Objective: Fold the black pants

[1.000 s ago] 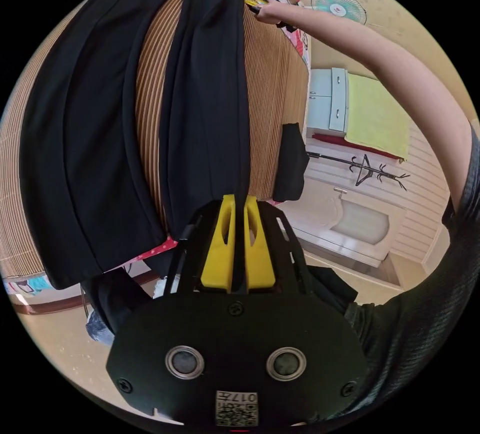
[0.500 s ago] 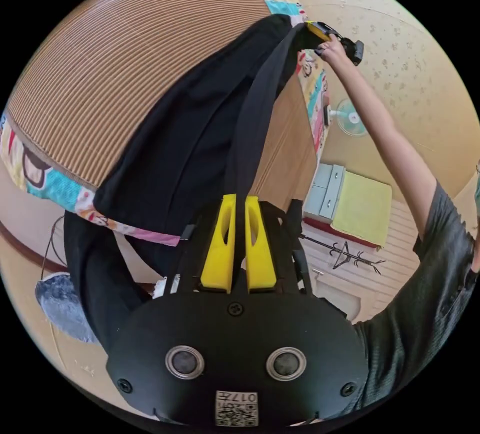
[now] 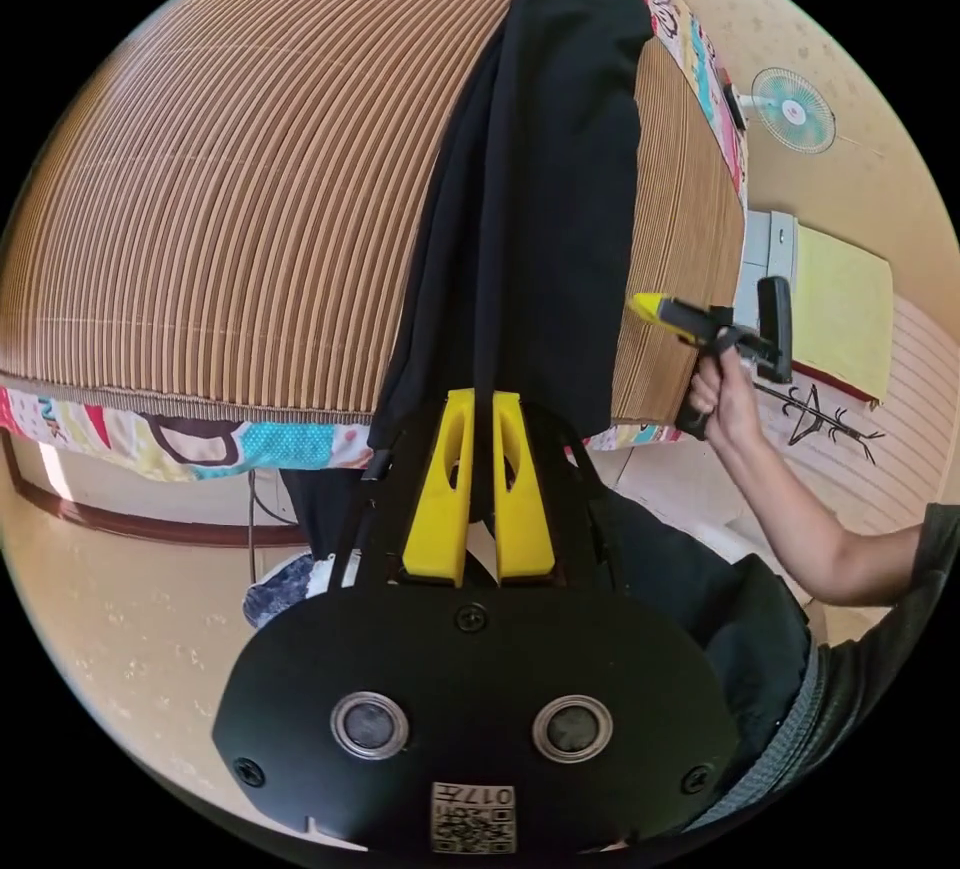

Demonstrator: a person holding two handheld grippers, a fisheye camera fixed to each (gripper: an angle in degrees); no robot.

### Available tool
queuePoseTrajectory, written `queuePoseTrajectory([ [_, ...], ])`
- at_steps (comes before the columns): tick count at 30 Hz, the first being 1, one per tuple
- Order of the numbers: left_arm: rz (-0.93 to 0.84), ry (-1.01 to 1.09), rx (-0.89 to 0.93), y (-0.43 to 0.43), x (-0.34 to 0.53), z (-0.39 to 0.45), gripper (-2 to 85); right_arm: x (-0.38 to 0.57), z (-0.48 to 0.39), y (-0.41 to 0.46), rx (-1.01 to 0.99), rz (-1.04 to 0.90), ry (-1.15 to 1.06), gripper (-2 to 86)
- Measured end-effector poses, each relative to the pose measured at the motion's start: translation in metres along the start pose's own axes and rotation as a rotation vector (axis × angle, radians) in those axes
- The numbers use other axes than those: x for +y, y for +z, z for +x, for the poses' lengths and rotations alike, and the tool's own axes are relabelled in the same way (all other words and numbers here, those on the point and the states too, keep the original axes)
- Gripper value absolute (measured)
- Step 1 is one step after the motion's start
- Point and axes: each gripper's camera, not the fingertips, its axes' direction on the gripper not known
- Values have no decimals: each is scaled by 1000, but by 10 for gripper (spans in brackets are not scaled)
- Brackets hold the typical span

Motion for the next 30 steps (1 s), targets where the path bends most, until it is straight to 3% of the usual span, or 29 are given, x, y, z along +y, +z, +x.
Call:
queuePoseTrajectory([
  [4,-90,64,30,-14,-12,8,16,33,-5,-2,-82,115,88,31],
  [8,-52,194,131,-52,-6,19,16,45,-36,-14,-85,162,20,23],
  [11,-35,160,65,-65,0,7,18,38,-36,0,-8,168,20,24],
  [14,-80,144,119,-47,-5,-15,25,19,-21,18,49,146,135,32],
  [16,-135,34,69,-32,-9,-34,34,9,-19,17,77,159,168,43],
  [20,49,-12,20,-59,-14,-44,53,-19,-23,-9,31,288,13,83],
  [23,102,95,84,-62,-39,-38,66,-61,-10,-11,-18,246,-32,99],
  [27,-45,177,34,-24,-83,-18,73,-110,12,10,3,81,-39,64],
  [30,-110,213,-35,0,-83,2,47,-104,36,10,-134,106,32,34],
])
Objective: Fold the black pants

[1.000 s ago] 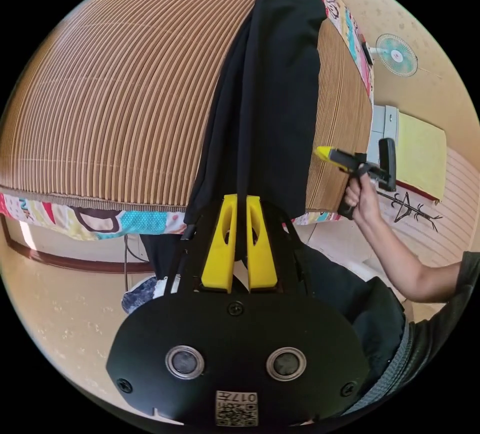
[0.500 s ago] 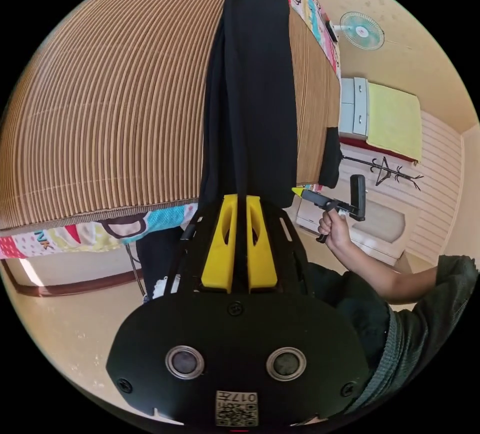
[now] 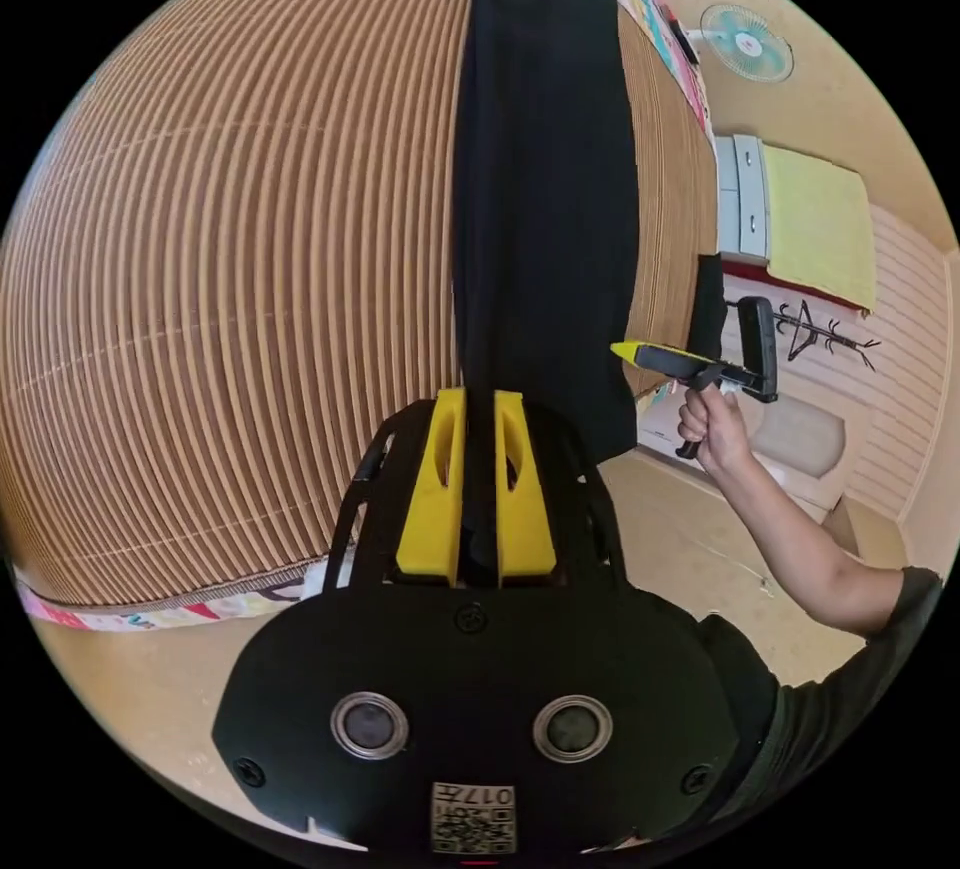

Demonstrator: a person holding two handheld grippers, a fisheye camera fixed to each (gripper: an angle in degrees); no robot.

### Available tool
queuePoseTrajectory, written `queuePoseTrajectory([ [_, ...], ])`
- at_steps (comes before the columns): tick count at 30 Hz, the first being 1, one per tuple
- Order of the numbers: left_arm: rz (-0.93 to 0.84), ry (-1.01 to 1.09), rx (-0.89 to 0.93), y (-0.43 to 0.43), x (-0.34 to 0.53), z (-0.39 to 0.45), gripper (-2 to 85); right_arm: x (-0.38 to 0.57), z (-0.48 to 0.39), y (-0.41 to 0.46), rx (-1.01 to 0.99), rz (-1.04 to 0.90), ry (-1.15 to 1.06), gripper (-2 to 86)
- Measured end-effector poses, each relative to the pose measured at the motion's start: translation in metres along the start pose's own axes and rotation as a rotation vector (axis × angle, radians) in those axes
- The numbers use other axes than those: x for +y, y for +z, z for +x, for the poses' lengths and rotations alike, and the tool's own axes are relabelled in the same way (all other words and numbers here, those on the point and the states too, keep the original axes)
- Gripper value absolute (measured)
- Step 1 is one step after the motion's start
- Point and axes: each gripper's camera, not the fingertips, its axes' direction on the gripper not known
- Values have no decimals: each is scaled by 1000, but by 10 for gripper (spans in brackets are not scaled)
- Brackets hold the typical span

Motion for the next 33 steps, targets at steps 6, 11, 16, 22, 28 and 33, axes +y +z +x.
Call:
queuePoseTrajectory([
  [6,-151,90,-167,11,45,27,39,56,37,10,-96,-79,108,32],
  [11,-193,-13,-13,3,71,-4,51,53,52,-19,-185,-23,64,71],
  [16,131,-72,233,-58,8,-55,65,-22,69,-57,-277,76,-9,116],
  [22,98,52,201,-74,-106,-55,99,-123,90,-48,-345,-26,-66,104],
  [28,-35,45,191,-61,-142,-47,48,-141,103,-39,-476,-26,-39,47],
  [33,54,88,476,-96,-107,-59,39,-94,107,-69,-719,90,-134,30],
])
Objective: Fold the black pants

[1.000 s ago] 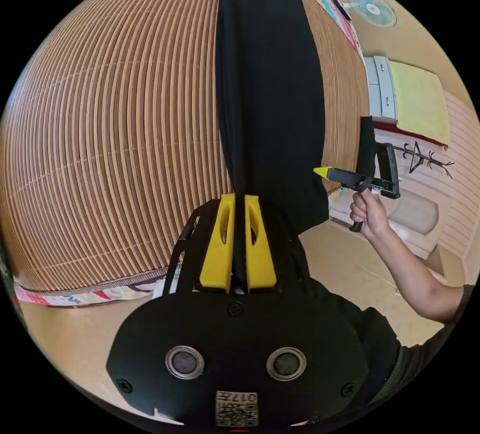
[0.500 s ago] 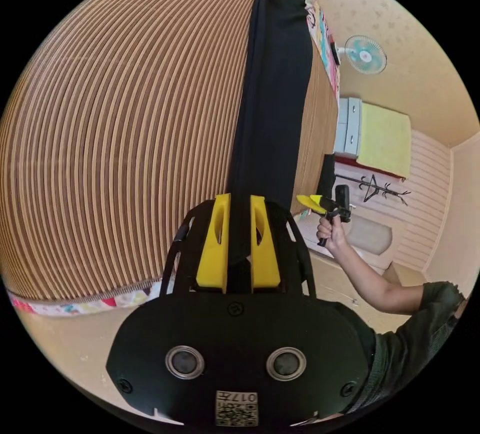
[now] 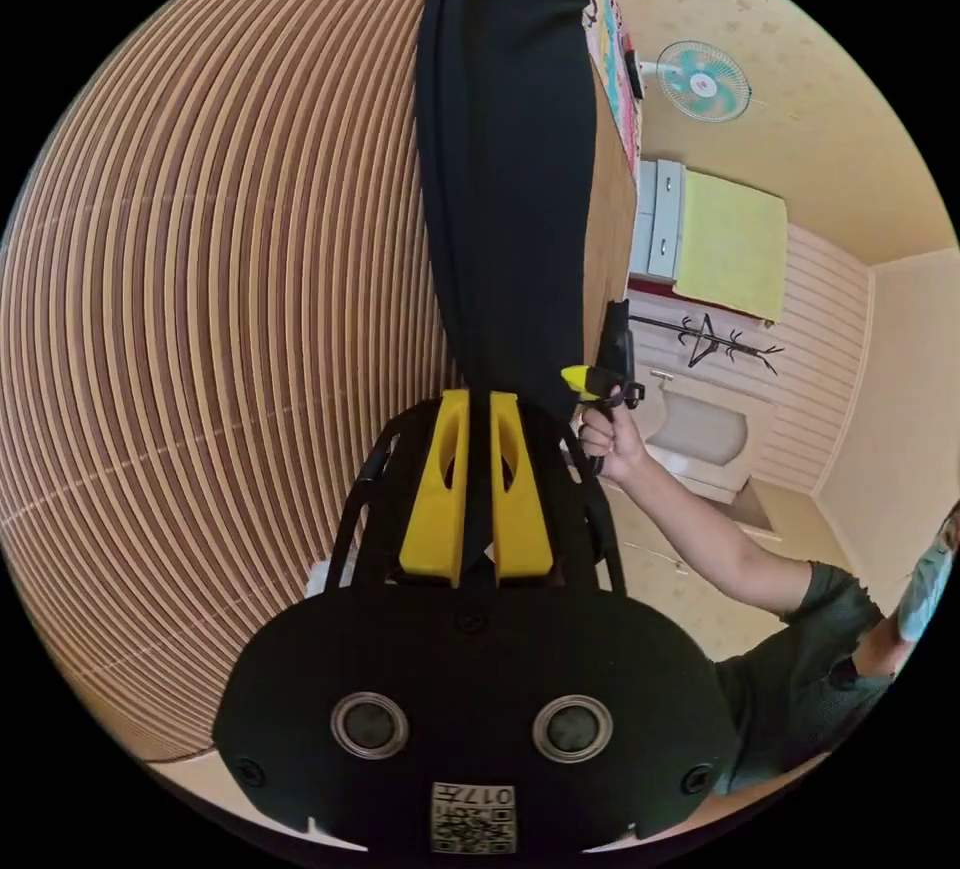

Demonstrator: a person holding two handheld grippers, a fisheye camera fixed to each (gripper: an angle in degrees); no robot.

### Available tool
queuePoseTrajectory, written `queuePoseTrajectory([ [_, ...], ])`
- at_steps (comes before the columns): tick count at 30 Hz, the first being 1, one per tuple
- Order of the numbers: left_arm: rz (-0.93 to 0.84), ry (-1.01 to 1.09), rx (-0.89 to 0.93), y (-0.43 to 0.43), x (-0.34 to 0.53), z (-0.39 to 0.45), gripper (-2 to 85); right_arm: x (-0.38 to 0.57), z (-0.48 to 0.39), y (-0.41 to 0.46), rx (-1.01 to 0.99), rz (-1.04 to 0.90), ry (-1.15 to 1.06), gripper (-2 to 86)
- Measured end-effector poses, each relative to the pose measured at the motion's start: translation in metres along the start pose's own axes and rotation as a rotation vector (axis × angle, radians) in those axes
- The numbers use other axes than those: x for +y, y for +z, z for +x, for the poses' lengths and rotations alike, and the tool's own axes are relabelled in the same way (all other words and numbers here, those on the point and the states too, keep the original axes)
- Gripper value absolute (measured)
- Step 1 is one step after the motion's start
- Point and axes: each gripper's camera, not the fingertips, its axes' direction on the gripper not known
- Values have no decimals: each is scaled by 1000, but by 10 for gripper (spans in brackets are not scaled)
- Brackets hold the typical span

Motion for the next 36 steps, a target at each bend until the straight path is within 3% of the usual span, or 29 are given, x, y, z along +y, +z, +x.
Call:
queuePoseTrajectory([
  [3,9,96,99,-24,34,26,39,28,-24,-3,-44,-50,-70,25],
  [9,39,85,-16,-37,85,60,46,60,-45,1,18,-121,-81,16],
  [14,90,-44,-7,-43,97,36,59,65,-26,-4,29,-91,-10,13],
  [20,143,-134,-15,-62,109,-11,133,72,-4,-9,-24,-66,29,13],
  [25,259,-195,277,-66,118,-71,179,80,15,-12,-91,-50,61,15],
  [27,293,-192,310,-64,120,-82,183,85,24,-13,-120,-42,79,14],
  [32,115,-140,394,-24,102,-89,201,98,34,-11,-125,-43,99,13],
  [36,38,-43,654,-4,96,-70,140,118,28,-5,-116,-62,76,13],
])
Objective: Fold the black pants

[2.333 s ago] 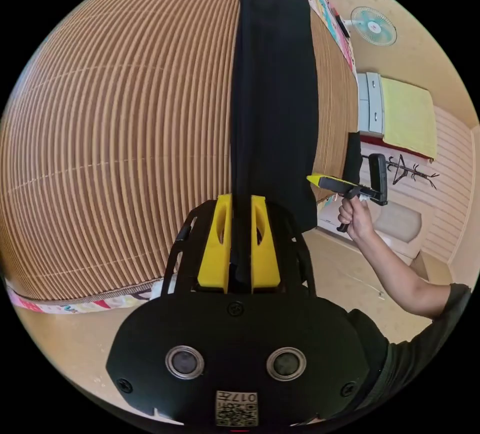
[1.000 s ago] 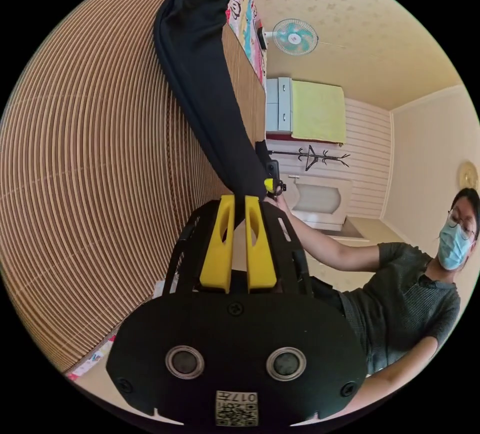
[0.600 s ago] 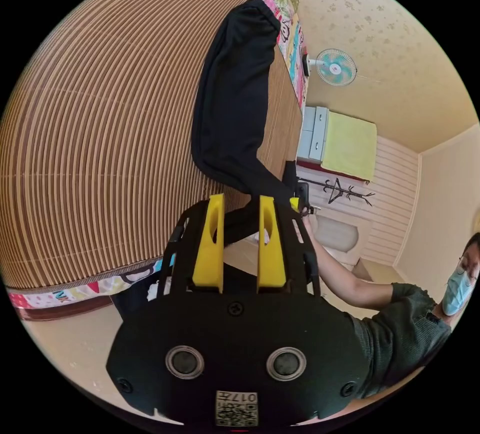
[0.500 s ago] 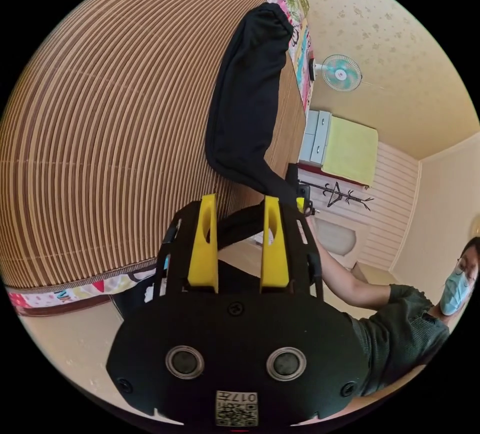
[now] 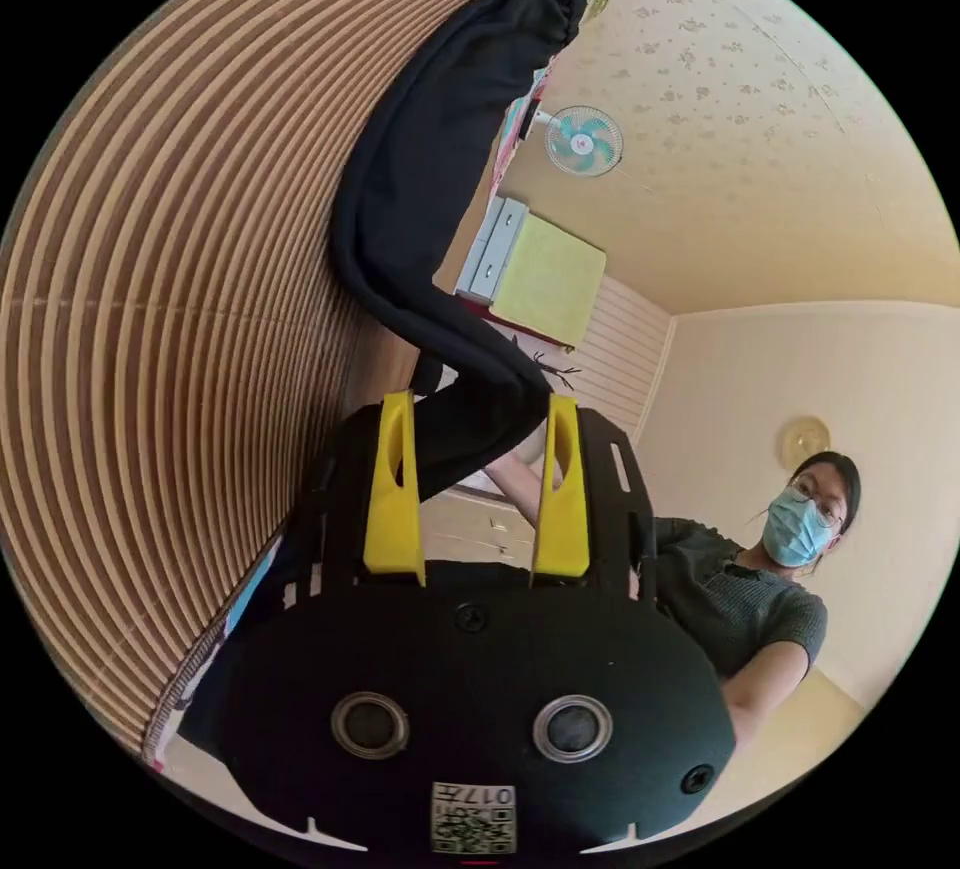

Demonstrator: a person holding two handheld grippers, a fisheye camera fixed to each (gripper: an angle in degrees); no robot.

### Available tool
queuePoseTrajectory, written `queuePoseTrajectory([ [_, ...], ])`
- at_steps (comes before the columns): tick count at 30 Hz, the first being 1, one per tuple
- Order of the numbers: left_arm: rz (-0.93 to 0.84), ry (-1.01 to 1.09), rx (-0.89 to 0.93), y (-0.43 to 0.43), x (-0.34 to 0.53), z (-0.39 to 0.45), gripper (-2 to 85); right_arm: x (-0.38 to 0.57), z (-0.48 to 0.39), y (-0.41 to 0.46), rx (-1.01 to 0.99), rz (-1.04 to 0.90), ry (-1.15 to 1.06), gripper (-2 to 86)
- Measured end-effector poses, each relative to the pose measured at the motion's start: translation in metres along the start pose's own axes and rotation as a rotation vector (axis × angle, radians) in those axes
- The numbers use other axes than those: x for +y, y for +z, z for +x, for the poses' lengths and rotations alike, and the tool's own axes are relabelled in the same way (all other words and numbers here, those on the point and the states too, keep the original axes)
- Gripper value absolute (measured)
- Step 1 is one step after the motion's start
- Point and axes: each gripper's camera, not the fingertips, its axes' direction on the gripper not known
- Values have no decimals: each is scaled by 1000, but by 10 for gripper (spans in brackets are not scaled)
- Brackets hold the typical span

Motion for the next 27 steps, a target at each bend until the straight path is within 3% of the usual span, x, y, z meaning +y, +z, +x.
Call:
queuePoseTrajectory([
  [5,-72,75,-85,11,14,39,127,31,-8,13,37,-48,-43,14],
  [8,-57,99,95,7,23,45,207,45,-4,25,53,-82,-52,14],
  [12,-81,78,-124,18,26,41,186,56,4,42,88,-99,-51,14],
  [14,-56,39,-144,24,25,36,158,64,3,47,116,-104,-64,14],
  [17,-160,47,-325,45,32,53,74,87,-13,52,165,-105,-110,12],
  [20,-231,217,-383,66,59,110,50,122,-53,63,92,-109,-255,10],
  [23,-206,430,-312,89,97,197,47,157,-118,75,-81,-100,-472,8],
  [27,-164,771,-327,127,148,338,46,199,-232,95,-42,-137,-797,5],
])
